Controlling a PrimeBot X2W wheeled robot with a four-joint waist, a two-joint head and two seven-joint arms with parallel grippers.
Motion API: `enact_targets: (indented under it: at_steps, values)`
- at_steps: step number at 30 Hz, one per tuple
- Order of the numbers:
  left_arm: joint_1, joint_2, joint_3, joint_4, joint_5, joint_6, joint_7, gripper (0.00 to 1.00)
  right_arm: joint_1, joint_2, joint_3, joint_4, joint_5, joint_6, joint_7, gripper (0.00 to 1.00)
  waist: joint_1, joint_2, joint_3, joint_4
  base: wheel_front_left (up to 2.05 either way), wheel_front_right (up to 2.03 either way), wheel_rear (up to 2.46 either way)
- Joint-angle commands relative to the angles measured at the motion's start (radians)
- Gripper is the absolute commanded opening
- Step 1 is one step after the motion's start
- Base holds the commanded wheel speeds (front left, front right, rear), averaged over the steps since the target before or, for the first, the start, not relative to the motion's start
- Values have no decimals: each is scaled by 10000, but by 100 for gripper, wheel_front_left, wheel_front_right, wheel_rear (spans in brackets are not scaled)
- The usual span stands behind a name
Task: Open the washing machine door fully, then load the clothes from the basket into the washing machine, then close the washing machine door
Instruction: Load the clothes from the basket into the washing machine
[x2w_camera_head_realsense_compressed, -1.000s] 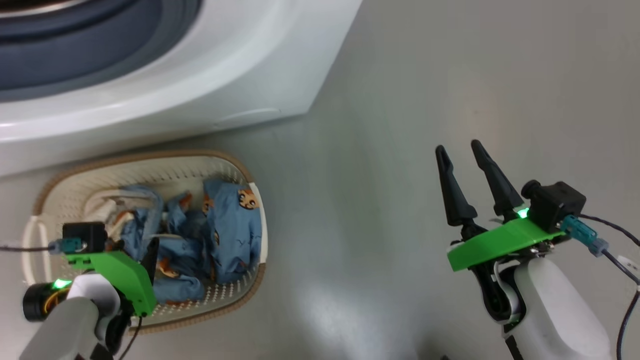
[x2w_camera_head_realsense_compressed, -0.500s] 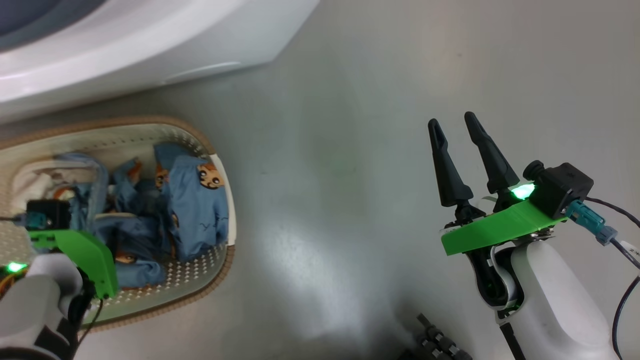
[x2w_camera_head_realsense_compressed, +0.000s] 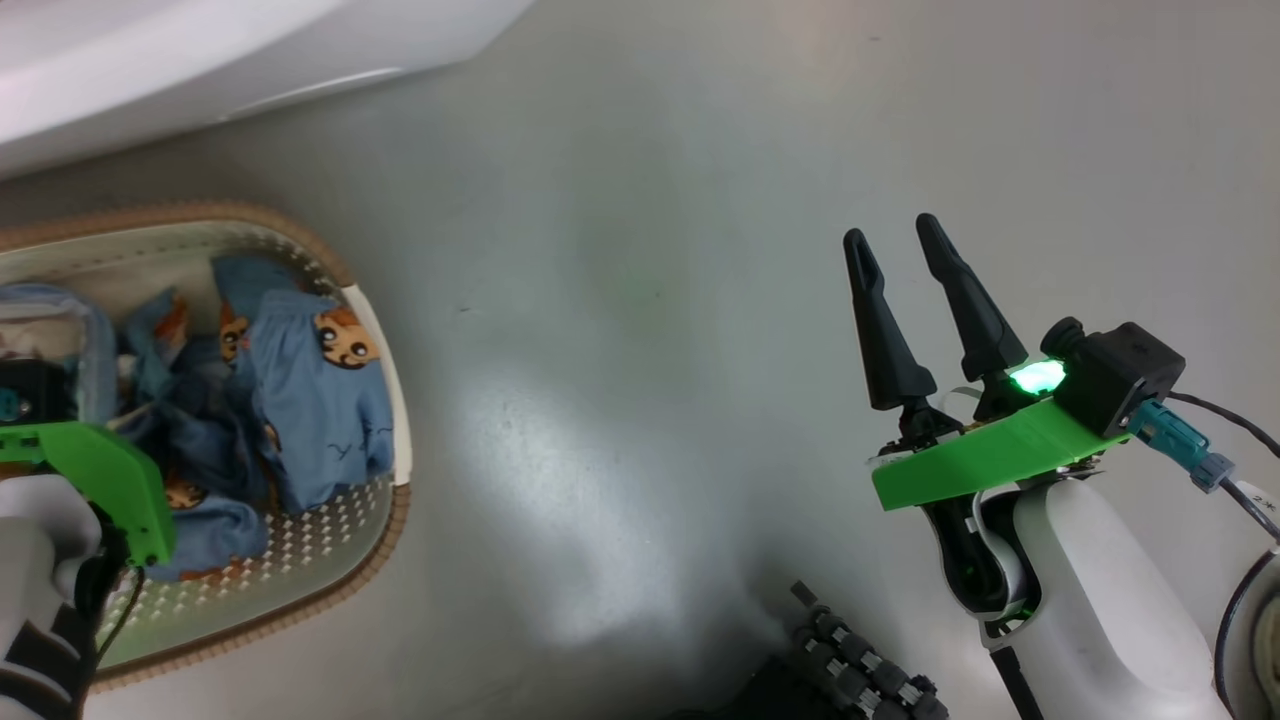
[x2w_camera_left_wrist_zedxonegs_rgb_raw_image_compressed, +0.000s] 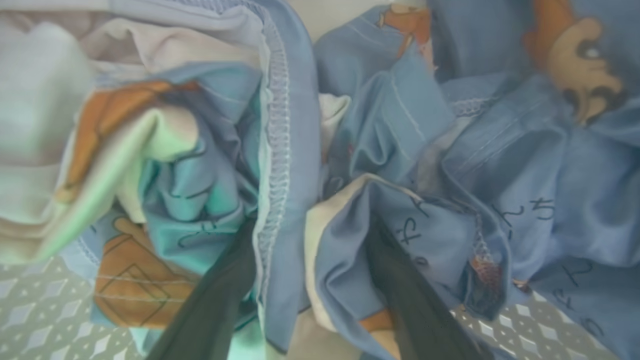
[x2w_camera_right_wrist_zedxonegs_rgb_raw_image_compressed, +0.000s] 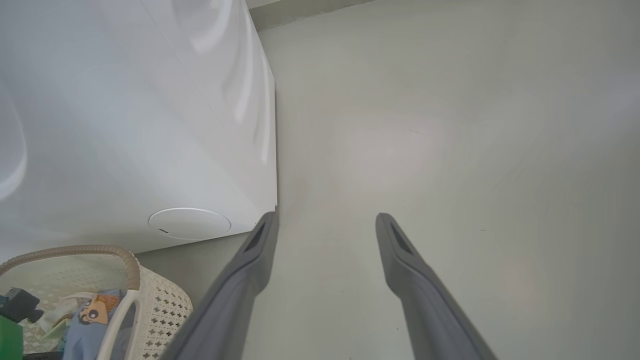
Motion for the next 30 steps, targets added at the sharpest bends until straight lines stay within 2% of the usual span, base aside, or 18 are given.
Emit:
enact_targets:
  at_steps: [1, 5, 6, 7, 8, 14, 20, 30]
  values:
    - [69, 373, 175, 30, -25, 71, 31, 100, 176, -61, 225, -222, 168, 56, -79, 100, 0, 0, 84, -107, 0, 0, 0]
    - [2, 428, 161, 59, -72, 46, 142, 100, 209, -61, 192, -304, 182, 56, -79, 100, 0, 0, 129, -164, 0, 0, 0]
    - [-25, 438, 157, 63, -72, 50, 62, 75, 221, -61, 189, -318, 183, 56, -79, 100, 0, 0, 133, -171, 0, 0, 0]
    - [-38, 445, 147, 66, -69, 46, -18, 14, 229, -61, 187, -321, 185, 56, -79, 100, 0, 0, 130, -175, 0, 0, 0]
    - [-43, 446, 159, 69, -90, 39, -86, 0, 232, -61, 185, -315, 189, 56, -79, 100, 0, 0, 121, -176, 0, 0, 0]
    - [49, 441, 220, 89, -269, -141, -214, 0, 178, -61, 220, -305, 233, 56, -79, 100, 0, 0, -43, -131, 0, 0, 0]
    - [369, 185, 297, 96, -534, -430, -642, 0, 168, -61, 176, -197, 177, 56, -80, 100, 0, 0, -543, 74, 0, 0, 0]
    - [1204, -366, 293, -110, -1046, -690, -1520, 0, 183, -61, 116, 183, 33, 56, -80, 100, 0, 0, -2071, 516, 0, 0, 0]
